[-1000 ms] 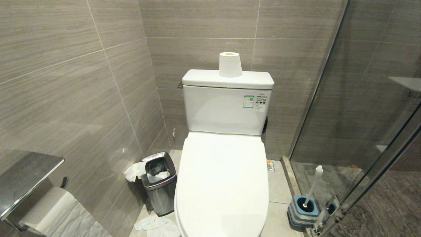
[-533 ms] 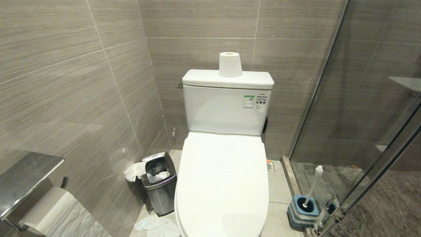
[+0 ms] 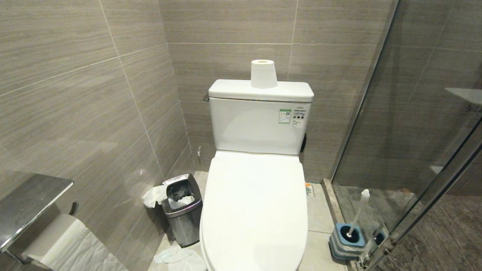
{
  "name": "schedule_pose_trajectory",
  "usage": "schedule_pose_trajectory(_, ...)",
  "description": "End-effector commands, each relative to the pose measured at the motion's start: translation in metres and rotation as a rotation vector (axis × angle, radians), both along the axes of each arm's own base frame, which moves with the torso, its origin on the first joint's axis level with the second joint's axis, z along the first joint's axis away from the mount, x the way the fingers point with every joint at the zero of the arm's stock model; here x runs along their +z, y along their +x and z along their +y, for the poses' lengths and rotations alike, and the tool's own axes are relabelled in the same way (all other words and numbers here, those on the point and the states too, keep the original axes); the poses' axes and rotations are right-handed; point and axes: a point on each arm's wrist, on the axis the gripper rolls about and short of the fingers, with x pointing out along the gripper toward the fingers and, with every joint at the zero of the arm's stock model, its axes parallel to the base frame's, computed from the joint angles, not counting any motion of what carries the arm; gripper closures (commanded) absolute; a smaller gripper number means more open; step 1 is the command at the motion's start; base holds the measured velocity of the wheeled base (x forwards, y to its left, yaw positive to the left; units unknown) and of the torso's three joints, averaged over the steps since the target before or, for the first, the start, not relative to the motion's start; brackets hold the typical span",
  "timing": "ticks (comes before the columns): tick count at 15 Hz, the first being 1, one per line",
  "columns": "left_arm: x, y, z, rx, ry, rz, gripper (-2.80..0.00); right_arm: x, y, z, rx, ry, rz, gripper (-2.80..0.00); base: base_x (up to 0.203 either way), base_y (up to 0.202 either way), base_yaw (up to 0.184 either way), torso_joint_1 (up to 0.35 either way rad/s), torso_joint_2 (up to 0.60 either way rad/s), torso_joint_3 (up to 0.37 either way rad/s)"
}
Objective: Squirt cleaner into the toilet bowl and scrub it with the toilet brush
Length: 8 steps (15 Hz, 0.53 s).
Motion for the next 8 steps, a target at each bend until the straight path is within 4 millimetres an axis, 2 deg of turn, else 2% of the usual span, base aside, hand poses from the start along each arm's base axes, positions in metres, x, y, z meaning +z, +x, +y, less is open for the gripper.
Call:
schedule_pose_trajectory(1,-0.0004,0.0002,0.0,-0.001,0.0,0.002,0.0,0.0,0.0,0.0,0.001,0.0,0.001,0.0,0.0,0.0,0.0,0.0,0.0,0.0)
schedule_pose_trajectory(8,-0.0004,0.0002,0.0,0.001,0.0,0.002,0.0,0.0,0.0,0.0,0.001,-0.002,0.001,0.0,0.0,0.0,0.0,0.0,0.0,0.0)
